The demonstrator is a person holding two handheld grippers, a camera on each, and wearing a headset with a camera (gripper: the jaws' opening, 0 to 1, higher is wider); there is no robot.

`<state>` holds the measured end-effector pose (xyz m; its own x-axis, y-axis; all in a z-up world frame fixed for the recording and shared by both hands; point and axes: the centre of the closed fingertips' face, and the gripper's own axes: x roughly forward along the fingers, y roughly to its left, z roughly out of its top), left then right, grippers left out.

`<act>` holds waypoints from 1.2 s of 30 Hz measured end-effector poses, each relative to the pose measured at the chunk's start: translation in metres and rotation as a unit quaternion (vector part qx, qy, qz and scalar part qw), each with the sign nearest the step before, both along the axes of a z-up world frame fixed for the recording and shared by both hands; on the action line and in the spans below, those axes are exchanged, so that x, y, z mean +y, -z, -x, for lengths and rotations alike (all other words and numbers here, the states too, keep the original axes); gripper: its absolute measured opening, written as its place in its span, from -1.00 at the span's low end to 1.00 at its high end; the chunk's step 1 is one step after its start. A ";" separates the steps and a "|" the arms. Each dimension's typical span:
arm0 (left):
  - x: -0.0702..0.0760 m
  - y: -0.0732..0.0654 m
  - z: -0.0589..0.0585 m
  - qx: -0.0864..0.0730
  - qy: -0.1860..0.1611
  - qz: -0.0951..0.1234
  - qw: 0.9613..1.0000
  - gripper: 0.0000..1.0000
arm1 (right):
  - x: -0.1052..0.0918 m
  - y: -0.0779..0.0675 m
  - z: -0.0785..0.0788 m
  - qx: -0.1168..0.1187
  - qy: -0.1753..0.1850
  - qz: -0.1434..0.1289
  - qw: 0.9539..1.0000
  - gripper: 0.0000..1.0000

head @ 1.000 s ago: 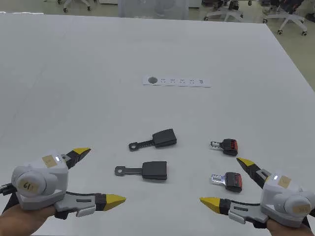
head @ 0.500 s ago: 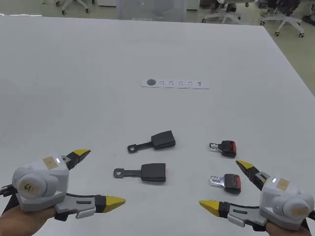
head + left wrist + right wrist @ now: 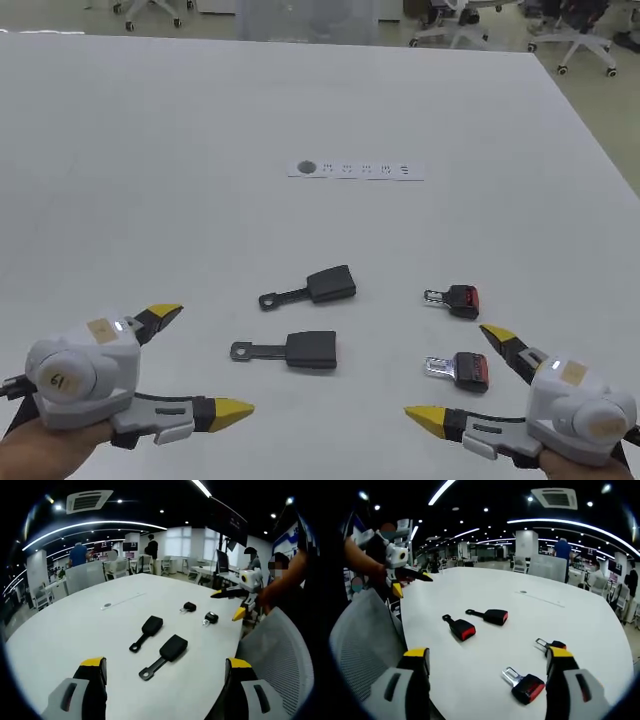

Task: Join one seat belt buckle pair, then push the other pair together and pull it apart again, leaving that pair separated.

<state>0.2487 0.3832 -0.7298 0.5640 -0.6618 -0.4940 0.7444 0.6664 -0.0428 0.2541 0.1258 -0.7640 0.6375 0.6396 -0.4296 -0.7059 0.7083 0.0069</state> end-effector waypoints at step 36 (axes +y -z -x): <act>0.007 -0.004 0.009 0.005 -0.018 0.004 1.000 1.00 | -0.008 0.003 0.005 0.008 0.019 -0.002 1.000 0.99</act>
